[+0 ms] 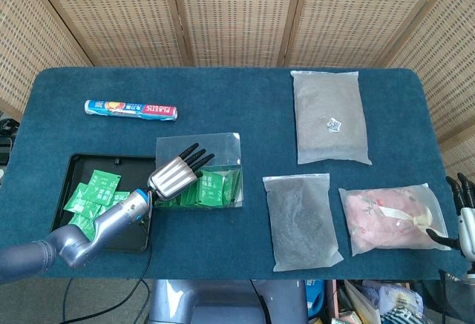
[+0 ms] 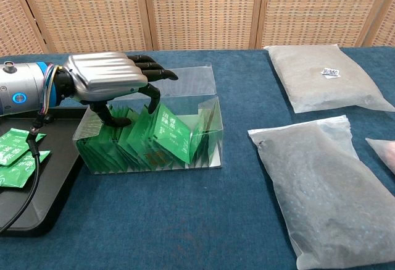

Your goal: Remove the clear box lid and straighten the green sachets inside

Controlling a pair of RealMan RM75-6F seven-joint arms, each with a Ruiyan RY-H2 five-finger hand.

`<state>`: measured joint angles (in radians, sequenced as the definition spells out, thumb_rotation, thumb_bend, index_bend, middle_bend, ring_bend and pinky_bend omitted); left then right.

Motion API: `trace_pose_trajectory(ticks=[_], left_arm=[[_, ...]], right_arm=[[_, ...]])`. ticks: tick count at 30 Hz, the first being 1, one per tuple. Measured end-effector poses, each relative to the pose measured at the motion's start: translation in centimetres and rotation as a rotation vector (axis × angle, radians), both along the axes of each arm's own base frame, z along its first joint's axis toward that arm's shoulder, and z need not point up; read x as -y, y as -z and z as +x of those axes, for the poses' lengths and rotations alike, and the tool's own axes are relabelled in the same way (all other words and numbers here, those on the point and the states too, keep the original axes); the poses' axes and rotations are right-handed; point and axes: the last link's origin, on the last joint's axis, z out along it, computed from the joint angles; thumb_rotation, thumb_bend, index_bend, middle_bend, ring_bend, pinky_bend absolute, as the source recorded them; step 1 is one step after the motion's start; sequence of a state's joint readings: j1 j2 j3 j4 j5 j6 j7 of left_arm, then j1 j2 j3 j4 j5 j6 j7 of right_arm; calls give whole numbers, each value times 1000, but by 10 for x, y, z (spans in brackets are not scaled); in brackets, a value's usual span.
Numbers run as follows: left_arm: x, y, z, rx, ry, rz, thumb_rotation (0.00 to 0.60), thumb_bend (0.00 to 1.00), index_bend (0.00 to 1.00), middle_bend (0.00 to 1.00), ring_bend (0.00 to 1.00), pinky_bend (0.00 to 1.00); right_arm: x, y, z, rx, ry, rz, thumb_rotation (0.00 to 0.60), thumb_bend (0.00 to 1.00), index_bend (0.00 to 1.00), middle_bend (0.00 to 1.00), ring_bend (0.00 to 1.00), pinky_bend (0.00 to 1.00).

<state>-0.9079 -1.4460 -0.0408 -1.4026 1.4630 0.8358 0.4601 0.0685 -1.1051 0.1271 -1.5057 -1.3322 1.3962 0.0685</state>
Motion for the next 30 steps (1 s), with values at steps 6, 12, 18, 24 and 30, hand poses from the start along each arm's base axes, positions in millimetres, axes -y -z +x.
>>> trace_pose_trajectory(ticks=[6,12,18,24,30], left_arm=[[0,7,3,-8,4,0,600,372,331,0,0,0],[2,15,6,-4,5,-6,600,372,355,0,0,0],[4,21,10,8,7,-12,600,402,620,0,0,0],[5,22,12,19,4,-10,600,496,760,0,0,0],[3,15,15,40,9,6,600,516,781,0,0,0]], right_arm=[[0,0,0,1,0,-1,600,0,0,0,0,0],[0,-1,0,3,2,-2,600,0,0,0,0,0],[0,-2,-1,8,4,-6,600,0,0,0,0,0],[0,-3,-1,10,2,-7,600,0,0,0,0,0],[0,-3,-1,12,1,-7,600,0,0,0,0,0]])
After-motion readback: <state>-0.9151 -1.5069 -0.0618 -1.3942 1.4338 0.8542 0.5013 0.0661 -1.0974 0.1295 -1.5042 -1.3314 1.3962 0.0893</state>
